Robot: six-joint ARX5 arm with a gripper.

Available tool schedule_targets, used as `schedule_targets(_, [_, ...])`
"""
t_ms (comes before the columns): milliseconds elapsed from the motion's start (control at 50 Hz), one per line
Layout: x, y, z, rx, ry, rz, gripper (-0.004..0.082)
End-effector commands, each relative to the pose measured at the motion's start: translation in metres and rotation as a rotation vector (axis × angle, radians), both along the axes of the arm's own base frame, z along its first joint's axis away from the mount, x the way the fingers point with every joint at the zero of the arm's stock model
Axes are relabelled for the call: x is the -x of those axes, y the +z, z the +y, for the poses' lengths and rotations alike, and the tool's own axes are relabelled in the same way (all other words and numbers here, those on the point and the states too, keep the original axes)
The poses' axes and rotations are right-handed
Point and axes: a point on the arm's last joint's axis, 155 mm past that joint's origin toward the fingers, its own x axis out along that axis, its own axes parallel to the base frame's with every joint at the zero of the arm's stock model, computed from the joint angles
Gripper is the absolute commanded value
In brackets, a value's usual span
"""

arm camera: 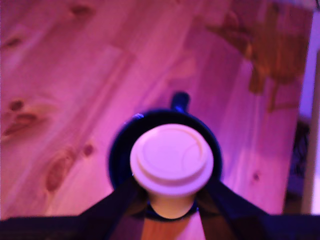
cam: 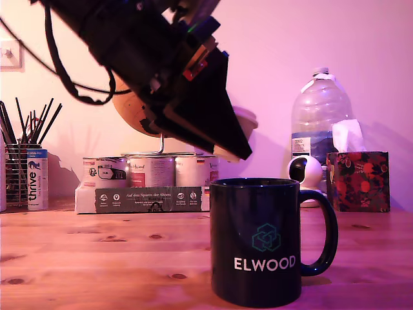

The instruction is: Pick up the coffee capsules from the table one by one and drop them inside the nearest coffee cup

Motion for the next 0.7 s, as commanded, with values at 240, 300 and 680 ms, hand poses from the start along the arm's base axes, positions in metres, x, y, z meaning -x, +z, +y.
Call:
schedule_targets(240, [-0.002, -0.018, -0.018, -0.109, -0.019, 0.039, 0.0181])
schedule_targets(300, [-0.002, -0.024, -0.018, -0.141, -0.018, 0.055, 0.0181])
schedule_targets(680, [-0.008, -0.042, -0.013, -0.259, -0.053, 0.036, 0.0181])
